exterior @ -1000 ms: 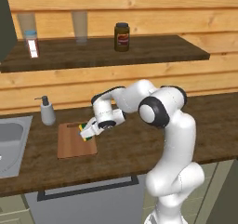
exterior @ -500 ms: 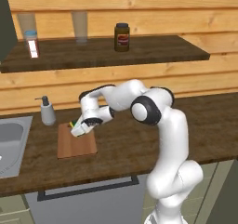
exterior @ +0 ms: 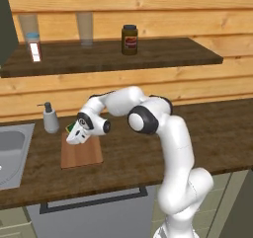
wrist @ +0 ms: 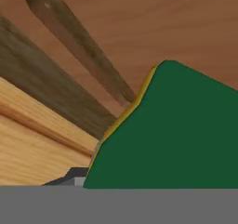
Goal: Pick up the sponge from the counter and clean the cutting board by briefly scrubbing or pressing down on the cutting board. Once finished, release the sponge.
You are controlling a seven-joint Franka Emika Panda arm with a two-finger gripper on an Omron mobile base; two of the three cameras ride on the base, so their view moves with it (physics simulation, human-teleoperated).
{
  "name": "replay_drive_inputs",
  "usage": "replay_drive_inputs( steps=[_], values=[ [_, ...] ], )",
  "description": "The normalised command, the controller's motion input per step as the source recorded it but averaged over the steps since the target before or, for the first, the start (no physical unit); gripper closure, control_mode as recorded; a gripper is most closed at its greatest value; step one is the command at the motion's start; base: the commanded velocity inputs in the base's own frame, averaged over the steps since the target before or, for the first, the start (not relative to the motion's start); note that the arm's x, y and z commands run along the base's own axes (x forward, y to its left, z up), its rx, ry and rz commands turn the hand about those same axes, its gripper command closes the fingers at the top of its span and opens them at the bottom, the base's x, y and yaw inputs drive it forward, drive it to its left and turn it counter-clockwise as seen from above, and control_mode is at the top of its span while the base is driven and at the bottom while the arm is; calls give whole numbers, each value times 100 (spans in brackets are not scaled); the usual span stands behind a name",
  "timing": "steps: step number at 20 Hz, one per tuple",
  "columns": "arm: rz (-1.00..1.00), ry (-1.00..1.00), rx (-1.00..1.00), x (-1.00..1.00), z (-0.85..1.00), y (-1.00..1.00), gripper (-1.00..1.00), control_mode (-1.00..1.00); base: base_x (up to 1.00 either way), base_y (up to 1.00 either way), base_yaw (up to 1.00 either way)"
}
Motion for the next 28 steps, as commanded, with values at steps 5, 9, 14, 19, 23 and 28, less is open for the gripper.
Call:
replay_drive_inputs(
  steps=[5,9,14,19,23,28],
  values=[
    [-5,-7,11,44,-99,1,100,-100,0,0,0],
    [-3,0,17,6,-71,3,100,-100,0,0,0],
    [-6,3,20,-73,-88,1,100,-100,0,0,0],
    [-14,15,7,-90,-93,10,100,-100,0,0,0],
    [-13,1,0,-100,-100,10,100,-100,0,0,0],
    [-13,4,2,-100,-92,5,100,-100,0,0,0]
  ],
)
